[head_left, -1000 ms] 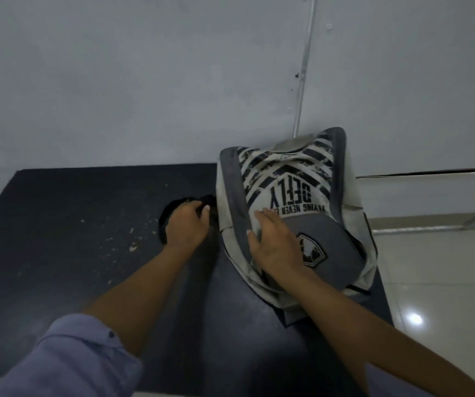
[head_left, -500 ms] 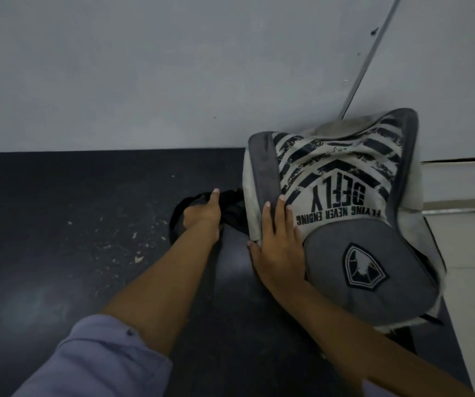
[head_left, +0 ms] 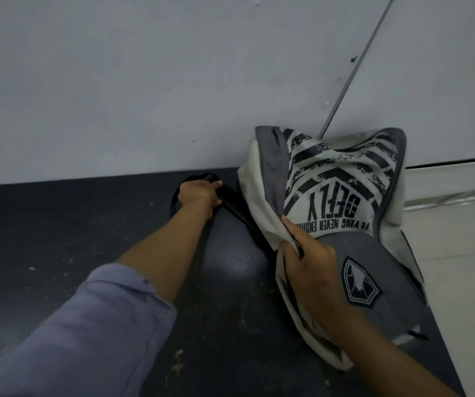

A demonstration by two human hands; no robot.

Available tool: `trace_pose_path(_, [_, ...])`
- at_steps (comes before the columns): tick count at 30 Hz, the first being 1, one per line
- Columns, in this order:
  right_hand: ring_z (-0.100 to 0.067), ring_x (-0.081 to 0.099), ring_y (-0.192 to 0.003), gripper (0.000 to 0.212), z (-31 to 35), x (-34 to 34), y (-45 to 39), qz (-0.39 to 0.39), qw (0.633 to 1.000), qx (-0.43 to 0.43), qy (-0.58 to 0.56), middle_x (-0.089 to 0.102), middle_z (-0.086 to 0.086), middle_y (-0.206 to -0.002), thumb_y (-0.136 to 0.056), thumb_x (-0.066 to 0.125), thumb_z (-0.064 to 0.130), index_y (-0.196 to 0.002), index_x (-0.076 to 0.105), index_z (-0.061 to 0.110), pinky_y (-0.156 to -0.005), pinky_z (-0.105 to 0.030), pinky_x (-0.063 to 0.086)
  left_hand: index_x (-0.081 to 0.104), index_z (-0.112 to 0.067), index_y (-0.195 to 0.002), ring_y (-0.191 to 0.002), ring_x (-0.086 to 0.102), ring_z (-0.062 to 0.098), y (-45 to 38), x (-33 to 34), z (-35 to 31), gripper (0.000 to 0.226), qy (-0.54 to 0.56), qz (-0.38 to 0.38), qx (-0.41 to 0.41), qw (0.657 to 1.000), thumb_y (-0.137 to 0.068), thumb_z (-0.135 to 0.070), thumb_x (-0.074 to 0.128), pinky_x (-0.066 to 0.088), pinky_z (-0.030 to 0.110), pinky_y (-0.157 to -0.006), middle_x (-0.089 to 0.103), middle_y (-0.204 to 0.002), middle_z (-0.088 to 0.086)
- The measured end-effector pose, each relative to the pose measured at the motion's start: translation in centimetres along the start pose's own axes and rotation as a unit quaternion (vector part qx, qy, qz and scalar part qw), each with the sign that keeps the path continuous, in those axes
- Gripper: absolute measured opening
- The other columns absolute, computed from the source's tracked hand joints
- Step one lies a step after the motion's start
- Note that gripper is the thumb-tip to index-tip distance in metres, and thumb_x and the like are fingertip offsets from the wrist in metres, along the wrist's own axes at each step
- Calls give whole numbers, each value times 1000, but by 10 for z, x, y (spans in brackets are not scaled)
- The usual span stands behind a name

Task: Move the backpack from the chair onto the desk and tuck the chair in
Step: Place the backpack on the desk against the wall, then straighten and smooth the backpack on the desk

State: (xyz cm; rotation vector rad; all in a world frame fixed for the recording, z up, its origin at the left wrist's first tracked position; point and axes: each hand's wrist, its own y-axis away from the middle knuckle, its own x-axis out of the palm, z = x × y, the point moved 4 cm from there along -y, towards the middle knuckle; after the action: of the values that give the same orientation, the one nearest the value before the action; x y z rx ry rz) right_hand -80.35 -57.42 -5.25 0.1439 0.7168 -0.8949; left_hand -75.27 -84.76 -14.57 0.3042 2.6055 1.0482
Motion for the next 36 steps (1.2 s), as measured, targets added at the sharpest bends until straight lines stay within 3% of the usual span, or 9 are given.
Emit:
trace_pose_path(4, [7,61,-91,49,3,-2,2,1,1000,-27,1,68,3,-105,-84,67,-16,-130,64,1,-88,-6,48,71,-9,-119,-91,71,22,-4,45,-23,32,-24,114,45,992,-89,-17,75,63,31,-68,75,-114,12])
trace_pose_path(7, [-2,64,-90,48,0,7,5,12,999,-40,-3,74,-9,-109,-85,69,-12,-130,63,4,-89,-15,53,66,-13,-131,-94,68,17,0,60,-21,37,-68,200,19,977,-98,-28,63,59,21,-64,73,-121,7])
trace_pose_path(11, [-9,61,-118,50,-8,25,11,68,997,2,-22,66,-4,-130,-91,66,0,-138,58,15,-105,-21,46,68,-6,-123,-84,69,18,10,42,-8,32,-3,219,-15,976,-104,-27,53,57,38,-97,74,-101,7])
trace_pose_path(16, [-3,49,-129,54,-15,37,19,131,991,-13,-1,59,-1,-140,-88,75,16,-139,56,14,-112,-16,35,69,-15,-80,-88,68,27,42,20,-3,41,-10,70,70,995,-102,-44,49,57,41,-93,70,-86,6])
trace_pose_path(18, [-10,52,-128,54,-16,32,19,143,989,-45,7,62,-9,-137,-85,79,22,-133,62,6,-112,-17,36,74,-11,-90,-102,66,33,66,16,-1,52,-61,-11,154,986,-105,-47,39,52,37,-93,72,-100,12])
trace_pose_path(23, [-17,57,-128,40,-39,-19,10,127,991,2,29,63,-6,-137,-96,62,34,-130,65,13,-108,-38,47,62,-13,-136,-129,55,27,135,22,-1,47,-130,-129,384,905,-106,-41,38,44,36,-102,60,-140,9])
trace_pose_path(28, [-22,62,-119,32,-84,-83,5,23,995,37,89,69,-8,-127,-96,63,26,-122,69,10,-103,-33,47,60,-7,-138,-142,45,33,178,71,5,48,-270,-131,577,760,-101,-36,52,39,49,-115,54,-147,15])
trace_pose_path(32, [-32,57,-126,36,-129,-131,3,-48,987,68,138,64,-16,-131,-93,64,18,-126,65,5,-107,-40,43,68,-7,-127,-134,52,35,210,129,19,44,-314,-88,613,720,-97,-38,56,44,53,-108,61,-138,15])
trace_pose_path(36, [-38,47,-133,54,-176,-158,-4,-14,981,142,130,52,-21,-143,-95,56,28,-141,49,2,-110,-48,40,71,-14,-126,-143,42,36,238,178,38,48,-342,-85,581,734,-92,-46,57,39,54,-114,52,-149,14])
